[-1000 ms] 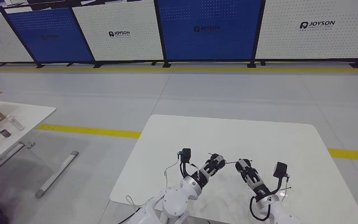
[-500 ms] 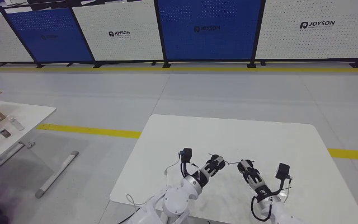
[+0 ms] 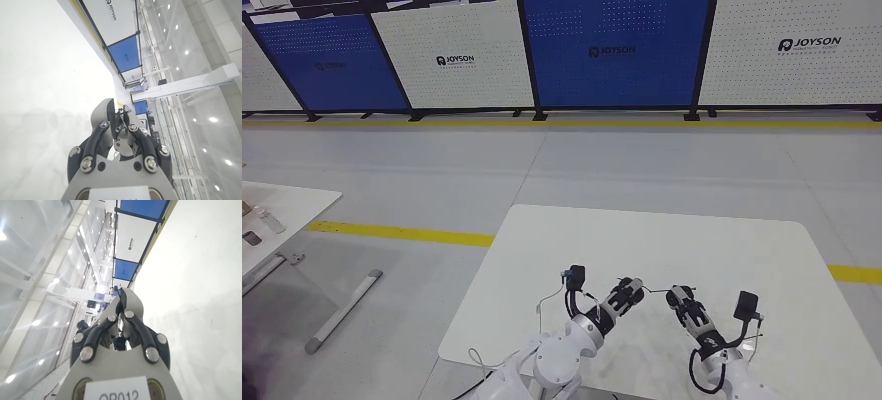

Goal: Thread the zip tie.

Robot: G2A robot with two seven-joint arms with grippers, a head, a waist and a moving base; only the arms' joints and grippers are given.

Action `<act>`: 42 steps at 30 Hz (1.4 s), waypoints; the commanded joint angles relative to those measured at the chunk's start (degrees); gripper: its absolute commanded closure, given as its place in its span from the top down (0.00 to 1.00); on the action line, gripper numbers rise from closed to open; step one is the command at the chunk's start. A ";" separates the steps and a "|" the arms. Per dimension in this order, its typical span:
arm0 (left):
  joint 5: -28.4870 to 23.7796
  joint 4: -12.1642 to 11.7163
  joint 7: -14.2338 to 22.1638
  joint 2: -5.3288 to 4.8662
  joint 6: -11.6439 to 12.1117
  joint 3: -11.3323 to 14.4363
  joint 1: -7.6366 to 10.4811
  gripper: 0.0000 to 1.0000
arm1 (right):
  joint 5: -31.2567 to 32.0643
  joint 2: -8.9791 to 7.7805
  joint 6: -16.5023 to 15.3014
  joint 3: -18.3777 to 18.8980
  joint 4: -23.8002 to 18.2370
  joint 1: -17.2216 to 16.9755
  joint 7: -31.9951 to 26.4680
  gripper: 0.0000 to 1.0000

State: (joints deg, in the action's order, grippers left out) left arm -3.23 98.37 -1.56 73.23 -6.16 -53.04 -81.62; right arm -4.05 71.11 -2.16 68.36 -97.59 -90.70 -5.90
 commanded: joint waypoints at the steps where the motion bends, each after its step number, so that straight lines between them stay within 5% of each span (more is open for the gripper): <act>1: 0.11 -0.11 0.14 0.04 -0.16 0.04 0.06 0.14 | 0.07 0.05 0.14 -0.01 0.03 0.04 0.02 0.00; 30: 0.34 -1.23 1.19 0.68 -1.63 0.46 0.63 0.11 | 1.73 0.81 0.73 -0.51 0.40 0.54 -0.54 0.00; 35: 0.12 -1.51 1.09 0.79 -2.30 0.33 0.80 0.00 | 1.93 0.90 0.79 -0.48 0.43 0.57 -0.80 0.00; 42: -0.17 -1.62 1.34 0.93 -2.77 0.18 0.93 0.00 | 2.15 1.03 0.97 -0.38 0.45 0.57 -0.96 0.00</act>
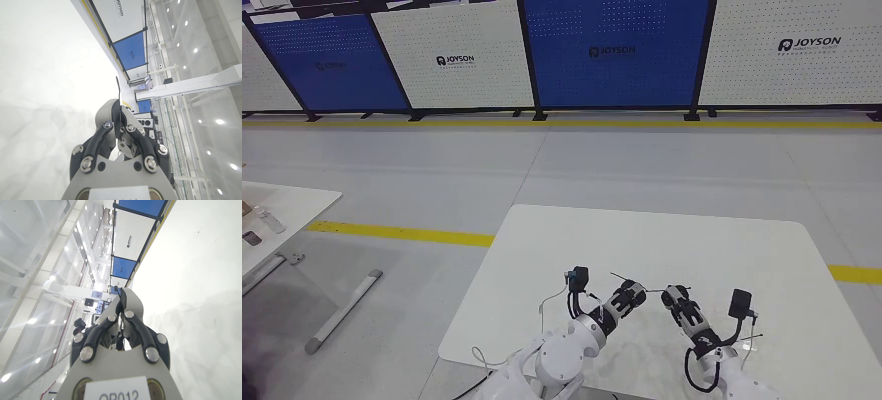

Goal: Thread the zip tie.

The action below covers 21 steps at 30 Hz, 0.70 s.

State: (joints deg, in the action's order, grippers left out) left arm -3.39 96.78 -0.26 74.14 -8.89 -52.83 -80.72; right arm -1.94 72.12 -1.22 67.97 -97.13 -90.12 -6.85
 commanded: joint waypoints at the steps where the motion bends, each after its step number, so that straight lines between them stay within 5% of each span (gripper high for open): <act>1: -0.04 -0.04 0.08 0.03 -0.06 -0.03 0.04 0.00 | 0.06 0.04 0.06 0.03 -0.01 -0.01 0.00 0.00; 21: 1.07 0.70 2.05 0.01 2.05 -0.28 -0.54 0.00 | -2.04 0.29 -0.62 0.34 0.90 1.03 -4.38 0.00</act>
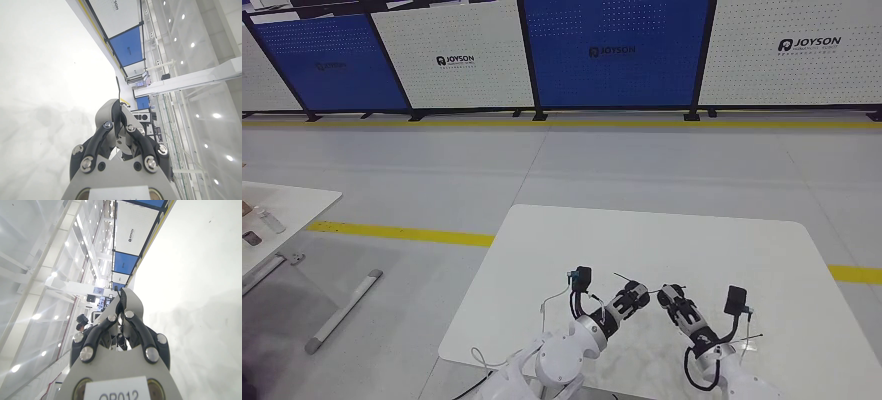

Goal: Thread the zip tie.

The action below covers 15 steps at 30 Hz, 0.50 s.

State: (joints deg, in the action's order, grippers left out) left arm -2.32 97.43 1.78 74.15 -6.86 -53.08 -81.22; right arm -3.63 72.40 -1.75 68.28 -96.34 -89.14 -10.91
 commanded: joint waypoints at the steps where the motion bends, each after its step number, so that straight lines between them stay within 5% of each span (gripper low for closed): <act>1: 0.05 0.07 0.00 0.01 0.05 -0.05 -0.05 0.00 | -0.62 0.02 -0.17 0.05 0.22 0.10 -0.63 0.00; 7: 0.04 -0.27 -1.06 0.16 -0.44 -0.16 0.11 0.00 | -1.71 0.04 -0.45 0.55 0.56 0.08 -1.42 0.00; 9: 0.10 -0.43 -1.40 0.23 -0.65 -0.13 0.20 0.00 | -1.71 0.05 -0.52 0.63 0.53 0.00 -1.44 0.11; 15: 0.11 -0.76 -2.24 0.39 -1.35 -0.20 0.38 0.00 | -0.96 0.08 -0.98 0.61 0.50 -0.28 -1.05 0.24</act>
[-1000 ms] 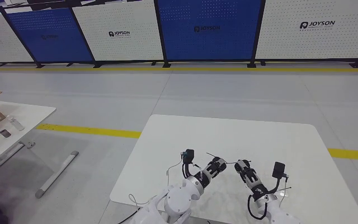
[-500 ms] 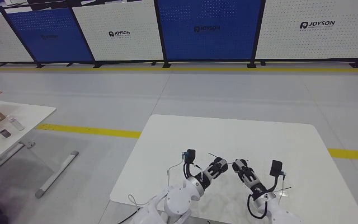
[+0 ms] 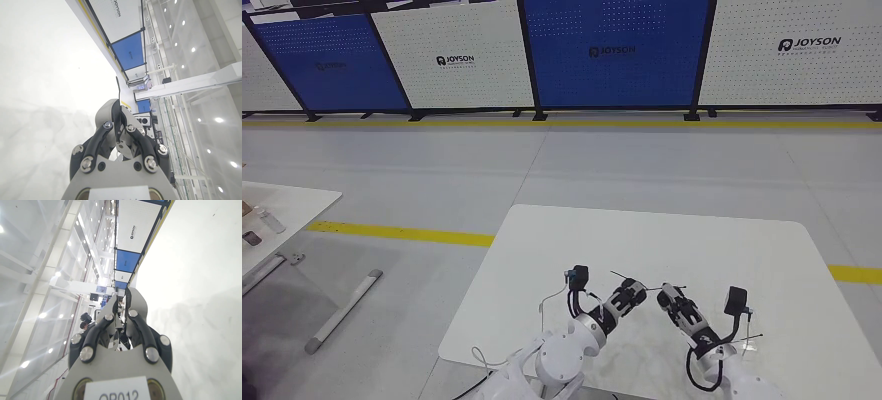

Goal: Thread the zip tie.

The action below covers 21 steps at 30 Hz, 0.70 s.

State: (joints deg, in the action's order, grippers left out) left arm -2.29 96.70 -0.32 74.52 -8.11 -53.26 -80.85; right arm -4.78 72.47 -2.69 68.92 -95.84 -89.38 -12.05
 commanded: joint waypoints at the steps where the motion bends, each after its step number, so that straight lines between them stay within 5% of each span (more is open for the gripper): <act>1: 0.13 -0.04 -0.23 0.04 -0.14 -0.02 0.01 0.00 | 0.46 0.01 -0.09 -0.05 -0.01 -0.07 0.25 0.24; 11: 0.62 -0.19 -0.33 0.17 -0.37 -0.06 -0.01 0.00 | 1.52 0.08 -0.76 0.19 -0.73 -0.83 1.49 0.11; 13: 0.59 -0.28 -0.31 0.20 -0.35 -0.11 -0.02 0.00 | 1.56 0.09 -0.76 0.29 -0.83 -0.95 1.60 0.00; 21: 0.20 -0.20 0.28 0.27 0.67 -0.27 -0.24 0.00 | 1.82 0.18 -0.62 0.30 -0.68 -0.86 1.81 0.00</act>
State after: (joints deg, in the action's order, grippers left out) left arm -2.01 96.44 -0.28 74.80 -7.71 -53.51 -81.02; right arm -2.97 72.64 -3.40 69.24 -96.60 -90.33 -10.19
